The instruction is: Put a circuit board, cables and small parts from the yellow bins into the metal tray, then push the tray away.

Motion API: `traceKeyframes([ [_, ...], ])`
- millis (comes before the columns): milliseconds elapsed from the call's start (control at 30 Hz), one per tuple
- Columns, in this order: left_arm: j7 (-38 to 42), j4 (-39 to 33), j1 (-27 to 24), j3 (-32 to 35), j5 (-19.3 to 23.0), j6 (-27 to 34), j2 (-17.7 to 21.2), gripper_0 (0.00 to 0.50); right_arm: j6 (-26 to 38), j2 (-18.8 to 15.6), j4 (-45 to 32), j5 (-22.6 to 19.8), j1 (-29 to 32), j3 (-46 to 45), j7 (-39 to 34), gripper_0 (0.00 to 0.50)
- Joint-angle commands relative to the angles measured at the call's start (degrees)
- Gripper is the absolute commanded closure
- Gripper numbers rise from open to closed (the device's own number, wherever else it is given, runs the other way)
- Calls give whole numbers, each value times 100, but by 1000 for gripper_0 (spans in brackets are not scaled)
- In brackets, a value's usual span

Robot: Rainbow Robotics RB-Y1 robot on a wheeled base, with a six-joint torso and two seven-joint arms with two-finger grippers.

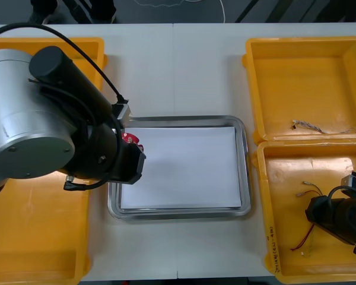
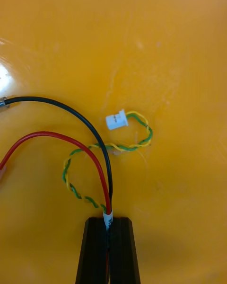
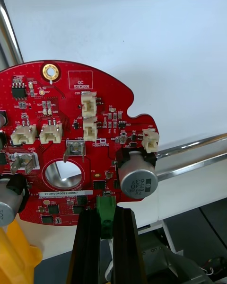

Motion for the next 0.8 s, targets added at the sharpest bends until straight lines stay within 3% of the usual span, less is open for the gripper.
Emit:
traceKeyframes([
  [33,23,290,-197,-319,-327,36,-470,500,439,-113,-315,-106,-159,-77,25,500],
  [300,-205,791,-197,-715,-679,36,-787,500,1423,-350,-1106,-668,-308,-508,130,500],
  [633,-416,1239,-197,-1092,-995,4,-1068,500,2408,-491,-1879,-791,-721,-578,719,500],
  [800,-522,1485,-197,-1242,-1127,-268,-1129,500,2662,-491,-1985,-1090,-994,-675,948,500],
])
